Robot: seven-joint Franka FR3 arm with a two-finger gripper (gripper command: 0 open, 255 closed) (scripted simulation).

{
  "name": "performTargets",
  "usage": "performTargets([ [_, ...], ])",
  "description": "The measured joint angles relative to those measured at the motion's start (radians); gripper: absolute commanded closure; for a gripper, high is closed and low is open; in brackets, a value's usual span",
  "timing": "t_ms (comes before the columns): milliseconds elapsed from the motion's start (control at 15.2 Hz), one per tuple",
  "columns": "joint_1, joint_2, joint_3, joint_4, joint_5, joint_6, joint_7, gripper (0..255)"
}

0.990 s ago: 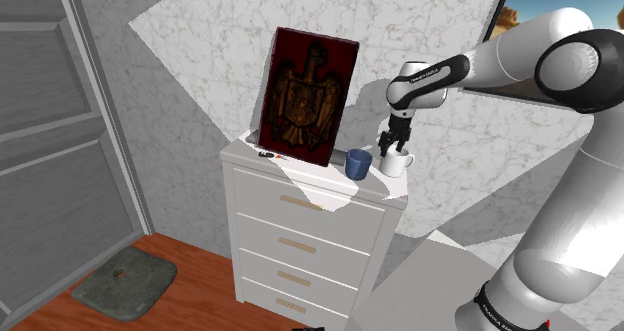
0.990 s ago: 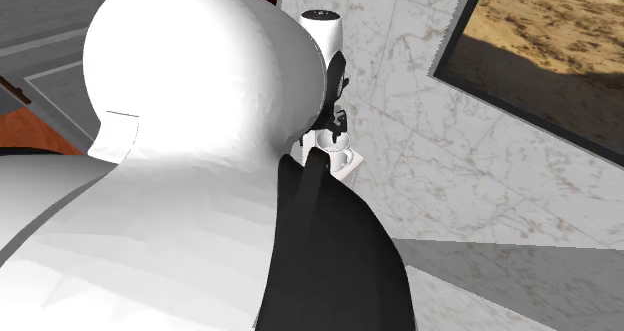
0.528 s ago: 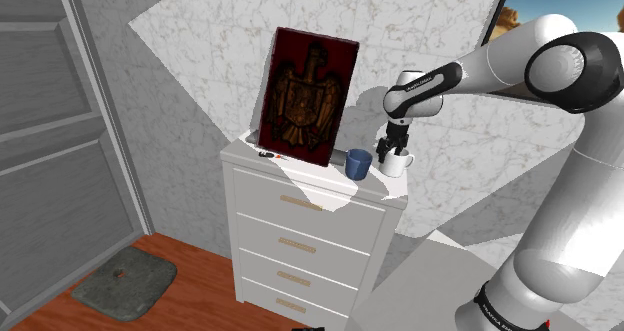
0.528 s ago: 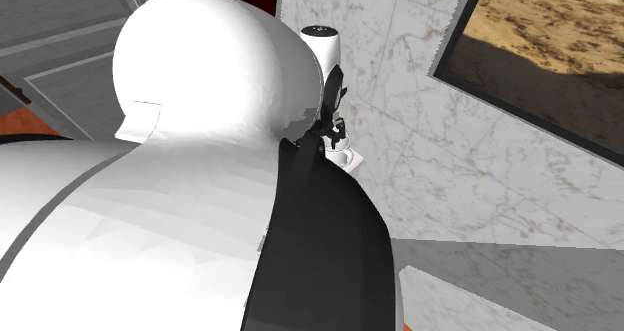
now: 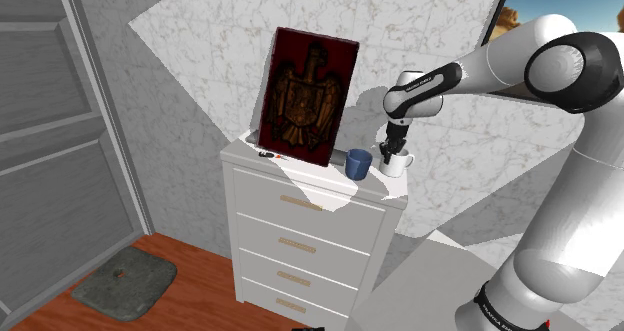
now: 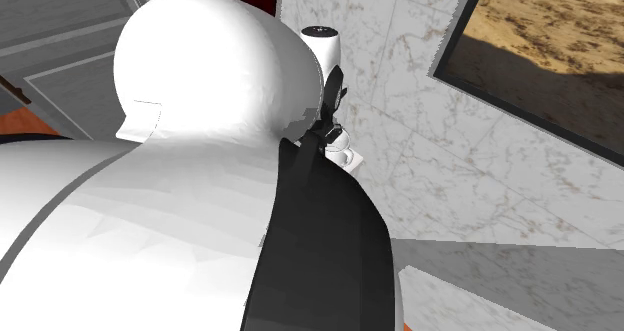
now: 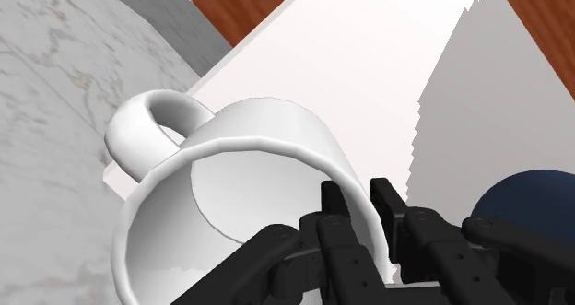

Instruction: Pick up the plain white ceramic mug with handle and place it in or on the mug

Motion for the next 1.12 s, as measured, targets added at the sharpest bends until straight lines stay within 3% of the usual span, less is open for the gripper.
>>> performTargets([
  [528,0.000,-0.004,0.000,0.003,-0.002,-0.007,0.000,255],
  [1122,0.003,-0.064,-0.003,0.053,-0.026,-0.113,0.016,255],
])
